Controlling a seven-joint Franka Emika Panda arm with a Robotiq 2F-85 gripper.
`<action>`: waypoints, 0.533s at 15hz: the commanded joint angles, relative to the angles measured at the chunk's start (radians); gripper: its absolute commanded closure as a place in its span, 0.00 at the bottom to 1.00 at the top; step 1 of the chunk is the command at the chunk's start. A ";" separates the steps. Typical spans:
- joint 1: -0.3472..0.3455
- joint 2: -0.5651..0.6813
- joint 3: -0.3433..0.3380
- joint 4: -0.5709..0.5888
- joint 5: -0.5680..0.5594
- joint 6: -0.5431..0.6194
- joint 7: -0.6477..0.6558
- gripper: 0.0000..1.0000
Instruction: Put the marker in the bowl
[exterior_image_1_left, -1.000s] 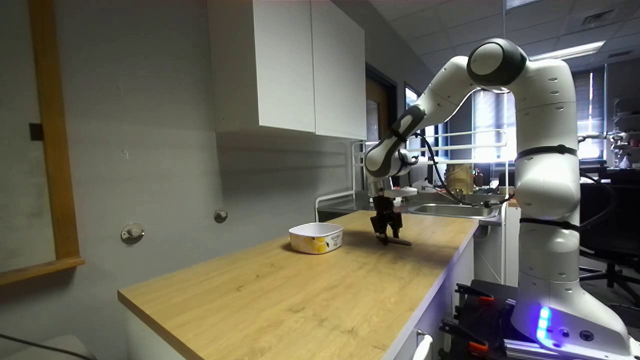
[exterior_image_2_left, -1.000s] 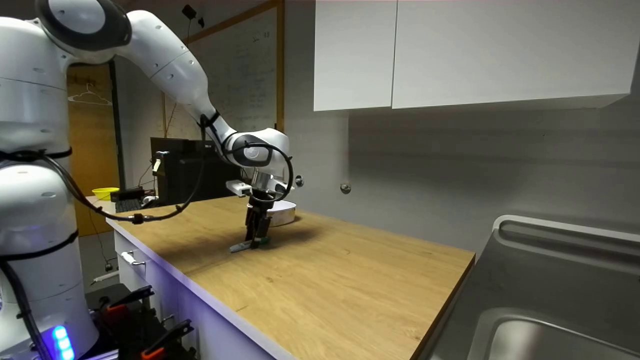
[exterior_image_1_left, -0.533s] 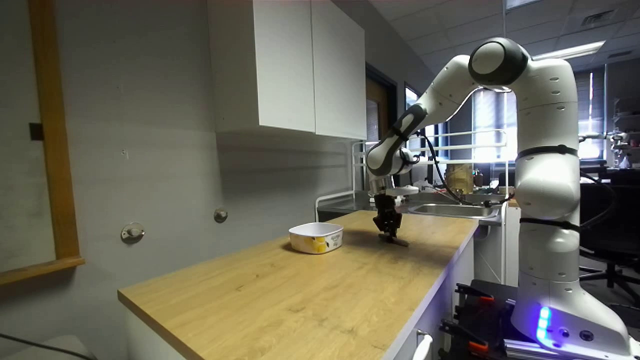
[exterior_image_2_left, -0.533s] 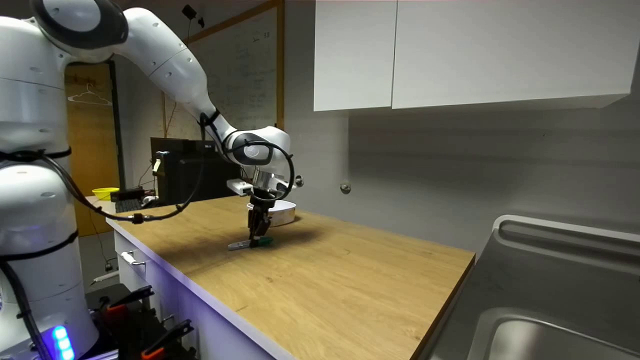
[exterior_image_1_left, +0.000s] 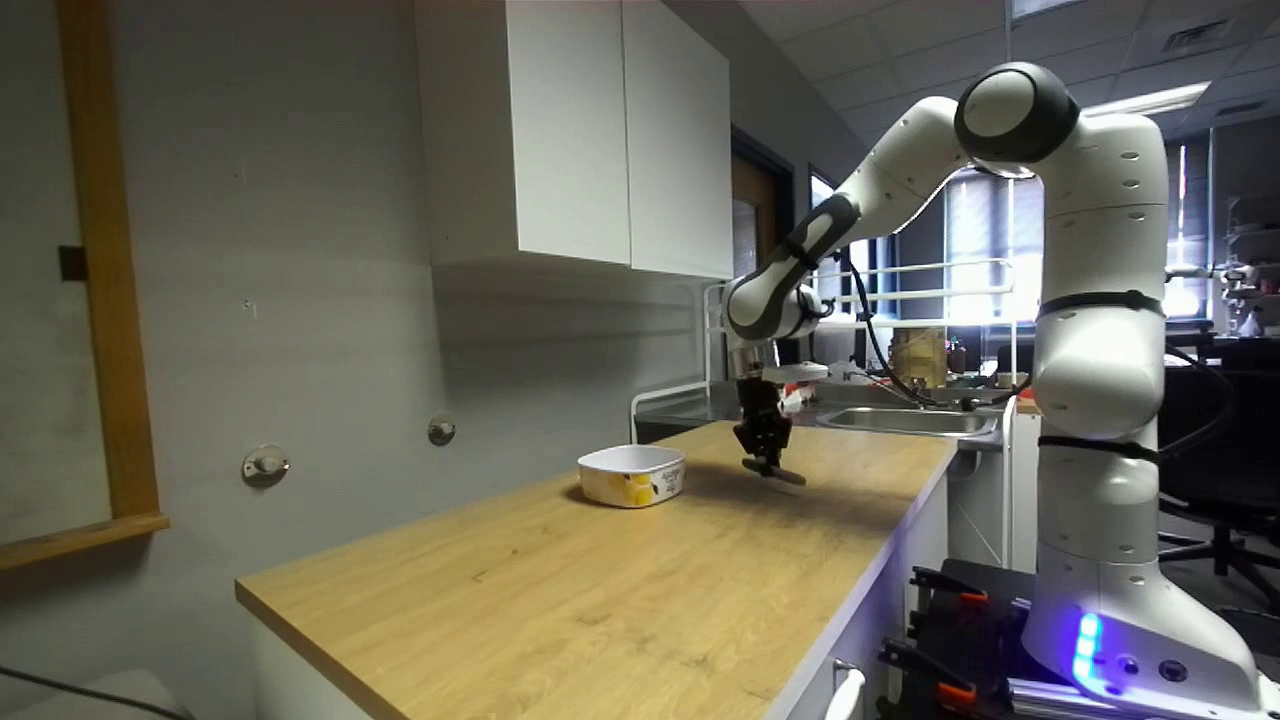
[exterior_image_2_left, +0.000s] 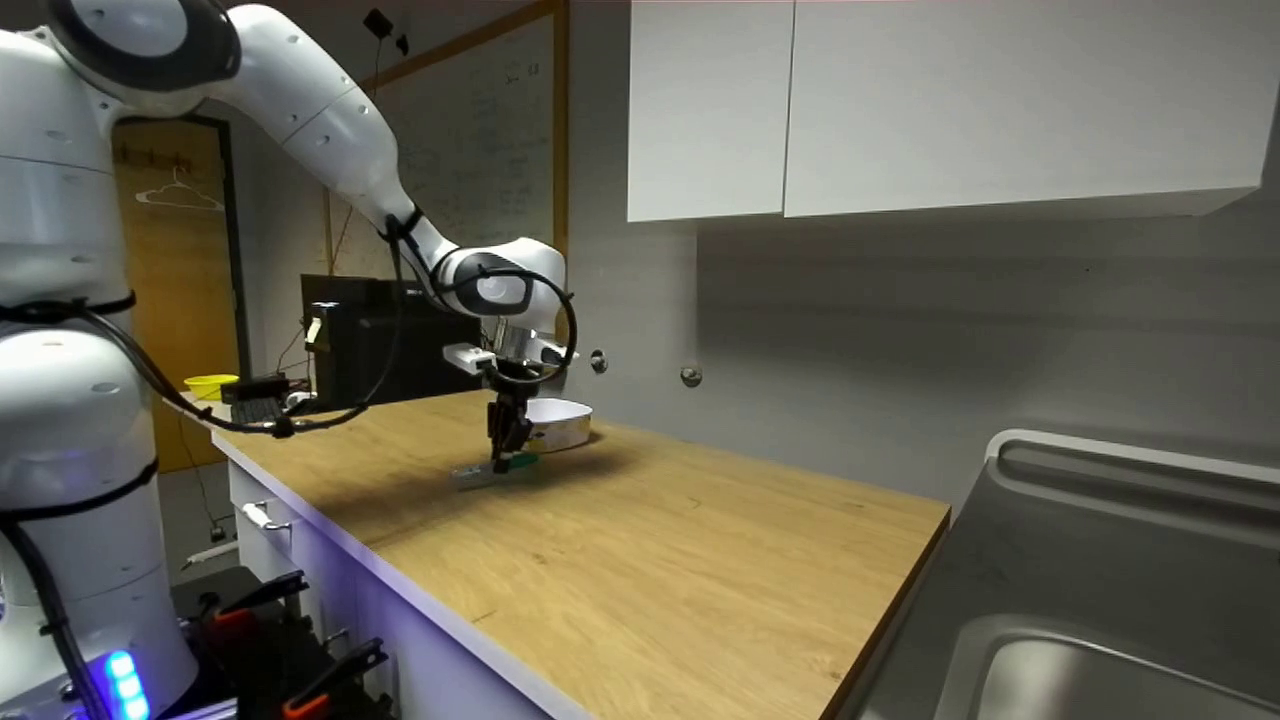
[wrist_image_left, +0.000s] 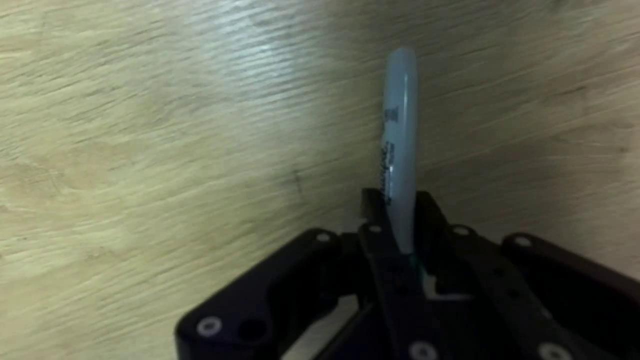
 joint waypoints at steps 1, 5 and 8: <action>0.047 -0.113 0.049 -0.022 0.005 -0.025 0.086 0.89; 0.095 -0.208 0.115 0.000 -0.006 -0.064 0.179 0.89; 0.115 -0.252 0.164 0.029 -0.020 -0.095 0.231 0.89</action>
